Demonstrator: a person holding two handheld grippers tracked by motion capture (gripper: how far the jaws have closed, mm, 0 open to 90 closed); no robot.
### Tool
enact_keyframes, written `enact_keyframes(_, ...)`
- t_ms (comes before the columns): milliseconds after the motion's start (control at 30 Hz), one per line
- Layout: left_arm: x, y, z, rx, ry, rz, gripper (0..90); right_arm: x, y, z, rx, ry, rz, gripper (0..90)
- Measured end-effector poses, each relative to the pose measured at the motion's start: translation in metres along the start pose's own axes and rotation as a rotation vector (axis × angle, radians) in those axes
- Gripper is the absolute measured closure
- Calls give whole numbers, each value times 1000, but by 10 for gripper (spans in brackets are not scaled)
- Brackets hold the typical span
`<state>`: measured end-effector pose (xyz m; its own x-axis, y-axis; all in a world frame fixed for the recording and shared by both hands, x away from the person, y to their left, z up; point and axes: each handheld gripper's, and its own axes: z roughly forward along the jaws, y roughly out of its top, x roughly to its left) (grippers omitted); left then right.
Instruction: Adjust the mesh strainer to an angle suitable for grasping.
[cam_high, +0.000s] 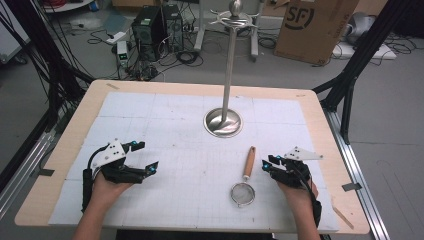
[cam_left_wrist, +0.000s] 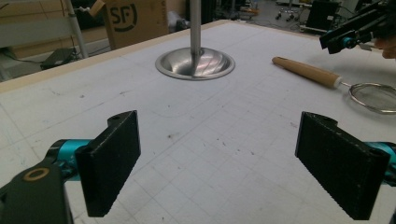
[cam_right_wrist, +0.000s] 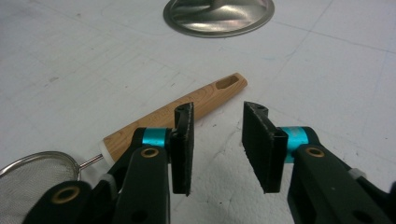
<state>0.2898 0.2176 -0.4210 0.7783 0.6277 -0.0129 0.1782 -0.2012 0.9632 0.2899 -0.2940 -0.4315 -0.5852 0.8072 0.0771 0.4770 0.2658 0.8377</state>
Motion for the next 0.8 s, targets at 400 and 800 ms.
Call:
enact_keyframes(400, 0, -1, 1, 4, -8, -6, 147, -3, 7, 15, 71, -33, -14, 819)
enact_keyframes(800, 0, -1, 2, 8, -8, -3, 147, -7, 15, 32, 139, -49, -25, 893)
